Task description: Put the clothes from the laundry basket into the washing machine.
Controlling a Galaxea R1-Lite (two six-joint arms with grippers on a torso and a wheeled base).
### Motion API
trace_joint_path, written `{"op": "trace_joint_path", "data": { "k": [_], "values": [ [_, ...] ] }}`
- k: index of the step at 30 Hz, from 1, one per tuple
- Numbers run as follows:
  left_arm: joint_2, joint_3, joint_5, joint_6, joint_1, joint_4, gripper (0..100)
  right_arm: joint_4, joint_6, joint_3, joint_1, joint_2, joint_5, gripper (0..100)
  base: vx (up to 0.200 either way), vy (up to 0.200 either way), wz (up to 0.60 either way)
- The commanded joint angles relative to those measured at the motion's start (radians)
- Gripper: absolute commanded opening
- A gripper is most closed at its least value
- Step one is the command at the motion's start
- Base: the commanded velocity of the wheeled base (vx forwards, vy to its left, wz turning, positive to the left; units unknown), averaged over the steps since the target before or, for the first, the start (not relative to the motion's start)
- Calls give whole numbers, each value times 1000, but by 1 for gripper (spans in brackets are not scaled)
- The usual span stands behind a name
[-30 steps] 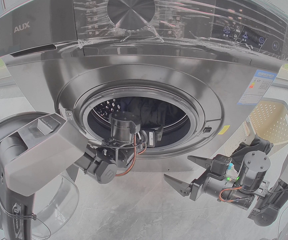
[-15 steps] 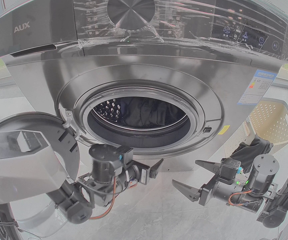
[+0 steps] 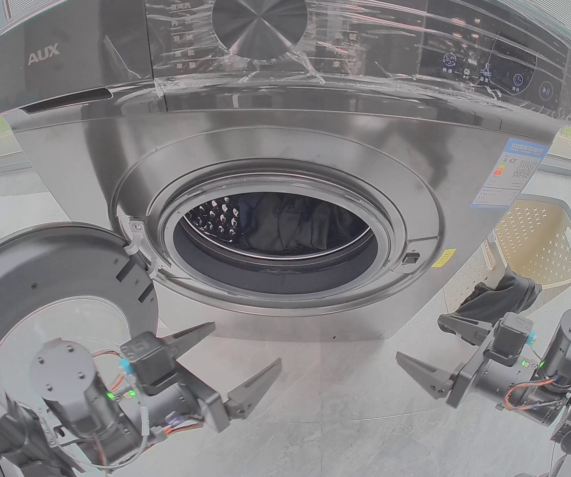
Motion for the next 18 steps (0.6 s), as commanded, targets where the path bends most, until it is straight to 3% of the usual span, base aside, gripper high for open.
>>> {"op": "trace_joint_path", "data": {
  "k": [1, 5, 7, 8, 18],
  "values": [
    [-231, 132, 14, -16, -2, 1, 100, 72, -3, 35, -78, -182, -27, 100, 0, 0, 0],
    [-335, 132, 44, -10, 14, 85, 100, 208, -6, 35, -129, -286, -28, 100, -100, 0, 0],
    [-369, 132, 44, -5, 15, 122, 100, 260, -9, 35, -145, -329, -27, 100, -200, 0, 0],
    [-424, 132, 41, 10, 15, 180, 100, 365, -9, 35, -170, -407, -27, 100, -200, 0, 0],
    [-708, 132, 37, 17, 100, 498, 100, 742, -14, 35, -273, -765, -25, 100, -200, 0, 0]
  ]
}}
